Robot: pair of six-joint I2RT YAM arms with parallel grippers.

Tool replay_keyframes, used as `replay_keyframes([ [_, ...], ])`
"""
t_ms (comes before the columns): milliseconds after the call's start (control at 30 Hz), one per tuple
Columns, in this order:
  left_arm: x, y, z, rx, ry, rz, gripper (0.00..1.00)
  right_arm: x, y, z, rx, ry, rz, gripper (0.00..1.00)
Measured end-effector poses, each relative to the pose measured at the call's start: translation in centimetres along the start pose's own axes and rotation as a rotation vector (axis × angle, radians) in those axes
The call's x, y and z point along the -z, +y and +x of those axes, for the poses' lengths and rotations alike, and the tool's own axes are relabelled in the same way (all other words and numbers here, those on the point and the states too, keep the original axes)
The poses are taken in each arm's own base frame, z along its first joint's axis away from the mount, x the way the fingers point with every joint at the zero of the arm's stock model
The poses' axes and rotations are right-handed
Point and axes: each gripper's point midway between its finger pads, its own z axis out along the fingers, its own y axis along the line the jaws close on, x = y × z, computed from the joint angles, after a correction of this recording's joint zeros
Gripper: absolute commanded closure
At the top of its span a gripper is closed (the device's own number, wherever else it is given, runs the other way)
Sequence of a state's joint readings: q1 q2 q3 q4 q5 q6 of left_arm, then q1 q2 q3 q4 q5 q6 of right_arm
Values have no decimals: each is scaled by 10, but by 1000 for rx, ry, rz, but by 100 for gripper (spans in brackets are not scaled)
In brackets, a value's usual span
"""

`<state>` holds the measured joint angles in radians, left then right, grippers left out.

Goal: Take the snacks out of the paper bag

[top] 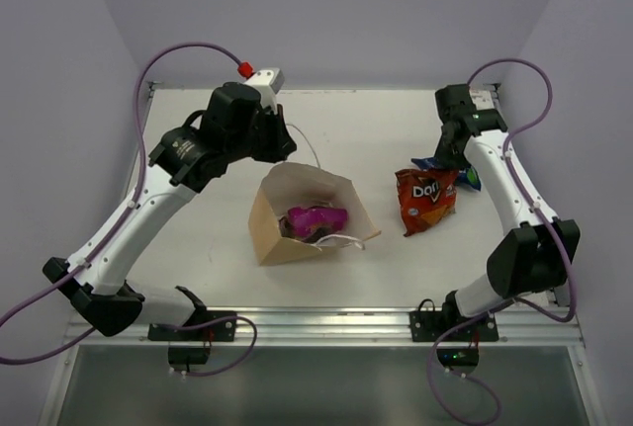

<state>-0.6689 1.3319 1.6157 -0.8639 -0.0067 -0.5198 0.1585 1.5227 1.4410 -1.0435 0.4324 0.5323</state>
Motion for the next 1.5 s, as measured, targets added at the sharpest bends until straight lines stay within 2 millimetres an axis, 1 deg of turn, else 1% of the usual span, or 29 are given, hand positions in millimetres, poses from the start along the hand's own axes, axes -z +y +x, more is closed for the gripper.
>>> replay_keyframes([
  [67,2,-3,-11,-10,-26,1,100,3,5,-11,-10,-16,-15,64],
  [100,3,-4,-15,-15,-35,1,100,6,7,-18,-13,-27,-21,46],
  [167,5,-4,-17,-17,-43,-1,100,11,11,-29,-17,-47,-34,38],
  [200,5,-3,-17,-17,-41,-5,100,14,12,-34,-14,-56,-40,26],
  [233,4,-3,-16,-17,-38,-7,100,17,13,-38,-16,-62,-47,24],
  [300,0,0,-10,-16,-28,-12,100,26,18,-45,5,-77,-73,16],
  [400,-8,8,5,-14,10,-30,100,45,28,-52,55,-107,-121,16],
  [467,-15,14,18,-11,45,-47,100,70,46,-54,101,-127,-194,16],
  [567,-20,19,29,-5,75,-61,100,123,80,-52,154,-157,-367,15],
  [633,-21,19,29,-4,71,-58,100,157,102,-43,181,-155,-494,15],
  [667,-21,18,28,-4,67,-56,99,171,111,-34,195,-139,-557,15],
  [733,-21,17,26,-3,62,-52,96,193,124,-10,222,-86,-647,15],
  [800,-21,17,26,-4,60,-51,91,206,137,14,250,-29,-706,15],
  [867,-21,17,26,-4,60,-52,83,217,149,40,286,24,-745,15],
  [900,-21,18,26,-4,61,-56,78,221,153,50,301,44,-757,15],
  [933,-21,19,26,-5,61,-60,71,228,159,66,325,75,-772,15],
  [967,-19,19,26,-4,63,-65,69,233,164,77,340,94,-784,15],
  [1000,-18,19,24,0,60,-70,66,237,169,88,347,116,-792,15],
  [1067,-16,20,22,7,53,-81,64,245,173,103,368,140,-806,15],
  [1167,-13,23,25,16,63,-95,62,251,179,117,361,168,-810,15],
  [1200,-12,24,26,17,66,-97,58,252,180,120,358,178,-806,15],
  [1267,-9,27,32,19,76,-102,55,252,183,126,348,193,-795,15],
  [1300,-8,28,36,20,82,-106,50,250,184,128,343,201,-787,15],
  [1367,-4,32,43,22,93,-113,45,242,186,133,329,215,-755,16],
  [1400,-2,34,46,22,96,-118,44,238,187,135,324,222,-743,17],
  [1500,1,39,49,21,93,-133,44,226,194,141,310,247,-702,25],
])
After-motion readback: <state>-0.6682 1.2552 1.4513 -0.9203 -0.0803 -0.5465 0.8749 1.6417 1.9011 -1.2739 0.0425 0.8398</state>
